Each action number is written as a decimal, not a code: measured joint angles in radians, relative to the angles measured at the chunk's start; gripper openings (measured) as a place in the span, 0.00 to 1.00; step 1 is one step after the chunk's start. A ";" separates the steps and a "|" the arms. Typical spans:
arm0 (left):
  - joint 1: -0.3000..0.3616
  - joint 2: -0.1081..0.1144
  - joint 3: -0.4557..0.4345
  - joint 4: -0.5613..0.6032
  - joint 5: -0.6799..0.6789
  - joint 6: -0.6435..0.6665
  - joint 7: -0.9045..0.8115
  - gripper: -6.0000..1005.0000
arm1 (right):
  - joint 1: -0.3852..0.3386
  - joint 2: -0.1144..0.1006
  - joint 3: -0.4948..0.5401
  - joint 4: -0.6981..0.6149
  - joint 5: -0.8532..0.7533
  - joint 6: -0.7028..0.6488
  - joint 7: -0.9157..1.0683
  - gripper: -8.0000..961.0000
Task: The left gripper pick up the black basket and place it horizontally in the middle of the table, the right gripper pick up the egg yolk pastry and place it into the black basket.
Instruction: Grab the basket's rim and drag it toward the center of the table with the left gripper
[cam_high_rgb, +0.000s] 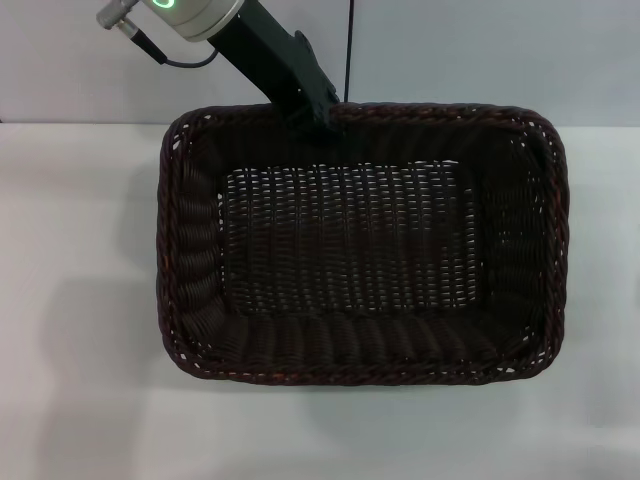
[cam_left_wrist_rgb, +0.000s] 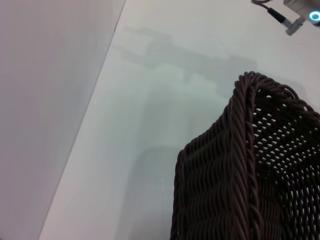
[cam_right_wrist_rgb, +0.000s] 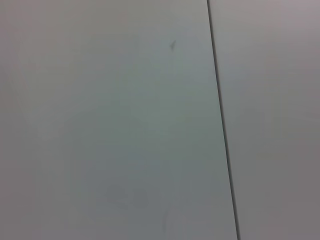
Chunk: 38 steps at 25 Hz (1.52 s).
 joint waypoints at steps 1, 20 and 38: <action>0.000 0.000 0.000 0.000 0.000 0.000 -0.001 0.23 | 0.000 0.000 -0.001 0.000 0.000 0.000 0.000 0.64; 0.017 -0.002 0.006 -0.004 0.005 -0.016 0.007 0.24 | -0.011 0.002 -0.006 0.008 -0.002 -0.017 0.000 0.64; 0.039 -0.015 -0.006 0.040 0.004 -0.068 0.000 0.40 | -0.022 0.002 -0.021 0.020 -0.003 -0.029 0.000 0.64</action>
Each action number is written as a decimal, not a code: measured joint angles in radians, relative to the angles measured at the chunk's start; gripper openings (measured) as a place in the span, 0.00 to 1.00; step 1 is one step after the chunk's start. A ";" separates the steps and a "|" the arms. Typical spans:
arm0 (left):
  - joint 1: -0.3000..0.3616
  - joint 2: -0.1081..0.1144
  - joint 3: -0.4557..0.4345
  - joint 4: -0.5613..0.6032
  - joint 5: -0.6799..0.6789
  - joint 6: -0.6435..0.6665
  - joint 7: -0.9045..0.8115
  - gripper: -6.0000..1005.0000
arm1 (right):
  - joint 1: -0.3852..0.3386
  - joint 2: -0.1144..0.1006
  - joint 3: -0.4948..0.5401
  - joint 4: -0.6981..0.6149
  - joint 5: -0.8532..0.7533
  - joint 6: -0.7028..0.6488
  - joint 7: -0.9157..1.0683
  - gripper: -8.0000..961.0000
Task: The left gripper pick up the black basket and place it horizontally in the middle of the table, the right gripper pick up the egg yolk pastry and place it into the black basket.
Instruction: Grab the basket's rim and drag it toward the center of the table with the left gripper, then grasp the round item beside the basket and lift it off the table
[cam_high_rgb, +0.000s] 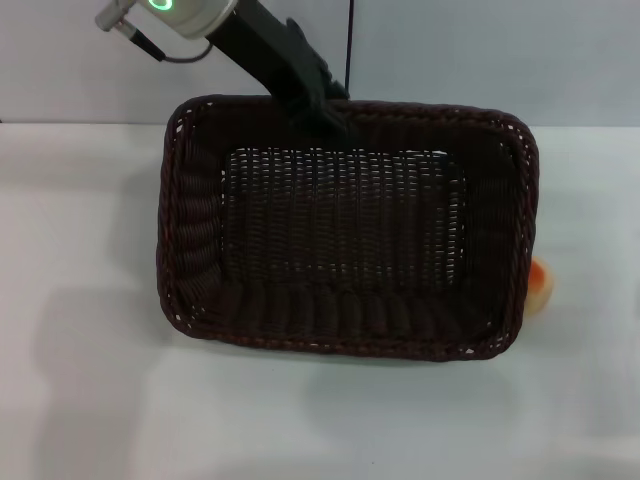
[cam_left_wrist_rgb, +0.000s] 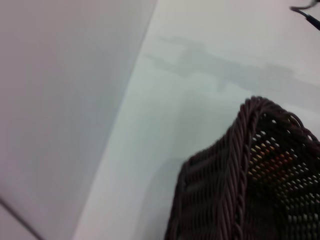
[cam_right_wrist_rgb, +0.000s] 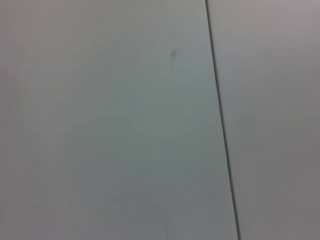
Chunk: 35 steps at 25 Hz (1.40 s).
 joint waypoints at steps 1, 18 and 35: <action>0.005 0.000 -0.006 0.013 -0.001 -0.001 -0.001 0.42 | -0.001 0.000 0.000 0.002 0.000 0.000 -0.001 0.64; 0.166 -0.003 -0.173 0.243 -0.238 -0.138 -0.008 0.52 | -0.002 0.000 0.000 0.010 -0.012 0.000 -0.007 0.64; 0.615 -0.007 -0.228 0.219 -1.124 -0.353 0.150 0.51 | -0.009 0.001 0.000 0.013 -0.010 0.011 -0.009 0.64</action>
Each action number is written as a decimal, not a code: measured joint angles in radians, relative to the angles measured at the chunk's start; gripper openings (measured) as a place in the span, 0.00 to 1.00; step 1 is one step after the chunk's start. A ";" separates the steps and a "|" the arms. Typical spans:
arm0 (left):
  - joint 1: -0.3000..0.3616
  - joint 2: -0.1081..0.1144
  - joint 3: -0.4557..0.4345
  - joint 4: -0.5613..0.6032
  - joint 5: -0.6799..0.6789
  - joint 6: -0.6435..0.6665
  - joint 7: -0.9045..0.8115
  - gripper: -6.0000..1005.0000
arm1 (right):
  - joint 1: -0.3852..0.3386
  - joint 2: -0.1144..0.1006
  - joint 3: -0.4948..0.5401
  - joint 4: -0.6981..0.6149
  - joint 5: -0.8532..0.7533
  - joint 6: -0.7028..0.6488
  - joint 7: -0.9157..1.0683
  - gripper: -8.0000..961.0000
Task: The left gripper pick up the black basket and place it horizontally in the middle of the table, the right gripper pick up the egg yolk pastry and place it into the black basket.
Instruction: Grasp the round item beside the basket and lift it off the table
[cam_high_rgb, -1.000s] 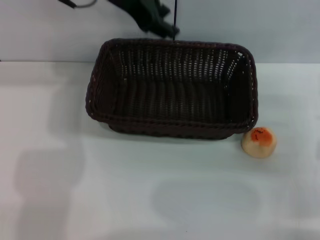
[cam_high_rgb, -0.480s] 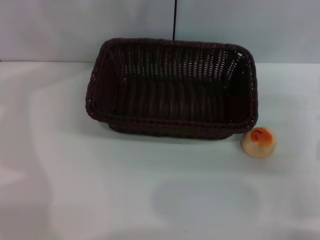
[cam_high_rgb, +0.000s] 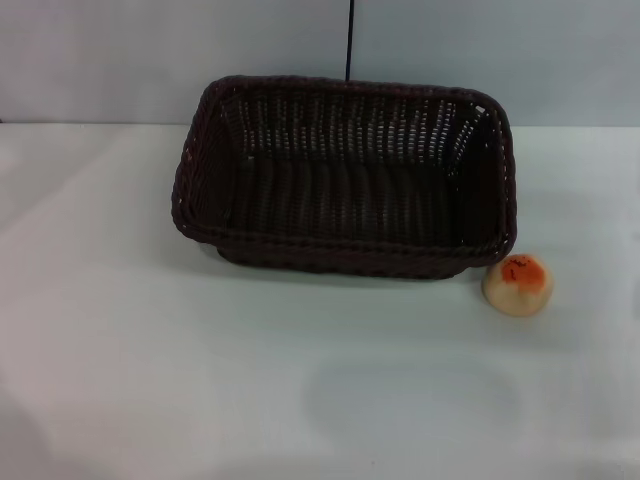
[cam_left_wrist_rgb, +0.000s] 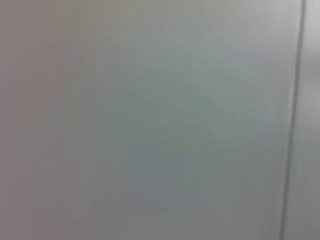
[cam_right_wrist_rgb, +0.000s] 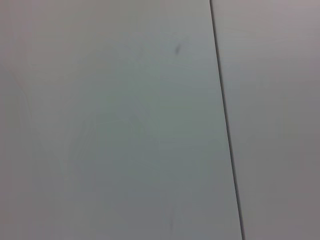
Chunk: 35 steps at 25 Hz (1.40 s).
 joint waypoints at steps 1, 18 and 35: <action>0.019 0.001 0.000 -0.019 -0.039 0.000 0.015 0.51 | -0.001 0.000 0.000 0.000 0.000 0.000 0.000 0.64; 0.194 -0.007 -0.022 -0.256 -0.344 0.069 0.272 0.51 | -0.030 0.000 -0.013 0.022 -0.002 0.000 -0.001 0.64; 0.242 -0.011 -0.083 -0.544 -0.678 0.043 1.003 0.51 | -0.284 -0.020 0.027 0.568 0.000 0.277 -0.351 0.64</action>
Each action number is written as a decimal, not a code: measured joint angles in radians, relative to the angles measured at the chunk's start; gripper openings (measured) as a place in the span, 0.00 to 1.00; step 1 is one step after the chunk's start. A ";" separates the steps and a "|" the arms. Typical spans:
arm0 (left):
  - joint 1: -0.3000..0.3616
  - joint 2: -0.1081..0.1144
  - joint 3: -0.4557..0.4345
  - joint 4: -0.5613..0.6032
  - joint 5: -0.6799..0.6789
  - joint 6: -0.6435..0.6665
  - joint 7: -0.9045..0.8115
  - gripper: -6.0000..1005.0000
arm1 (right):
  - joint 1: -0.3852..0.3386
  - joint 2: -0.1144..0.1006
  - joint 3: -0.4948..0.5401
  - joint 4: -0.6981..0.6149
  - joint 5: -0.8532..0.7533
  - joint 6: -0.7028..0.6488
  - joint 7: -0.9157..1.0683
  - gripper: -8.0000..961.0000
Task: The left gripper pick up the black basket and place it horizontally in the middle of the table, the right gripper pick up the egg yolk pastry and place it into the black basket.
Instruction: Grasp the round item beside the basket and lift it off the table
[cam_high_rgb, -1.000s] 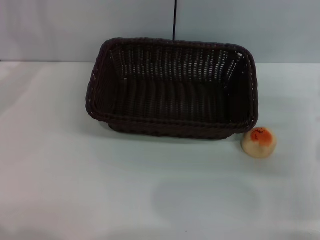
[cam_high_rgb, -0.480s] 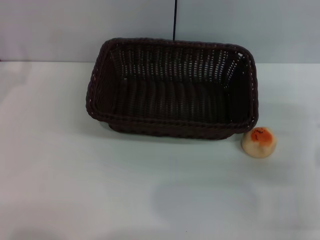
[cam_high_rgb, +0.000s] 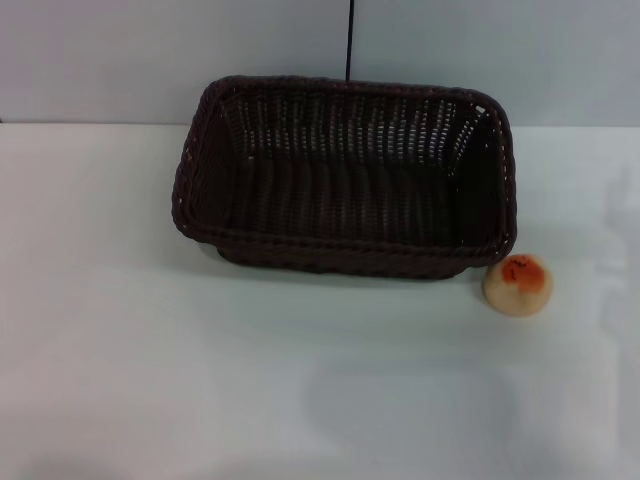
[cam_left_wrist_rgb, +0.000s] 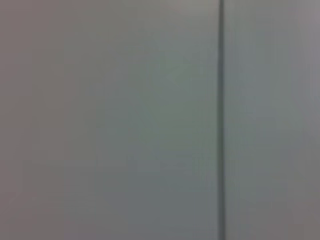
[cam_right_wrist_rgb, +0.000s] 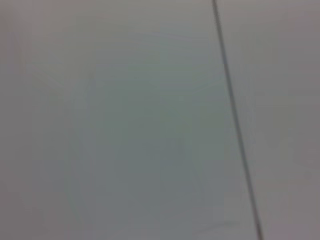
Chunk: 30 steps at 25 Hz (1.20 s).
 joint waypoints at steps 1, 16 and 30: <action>-0.003 0.002 -0.006 0.000 -0.006 -0.014 0.006 0.51 | -0.023 -0.002 0.000 0.047 0.000 0.033 -0.027 0.64; -0.052 0.021 -0.041 -0.004 -0.011 -0.095 0.058 0.51 | -0.270 -0.022 -0.143 0.378 0.009 0.304 -0.168 0.64; -0.053 0.028 -0.066 -0.005 -0.011 -0.102 0.049 0.51 | -0.346 -0.035 -0.204 0.385 0.109 0.266 -0.231 0.64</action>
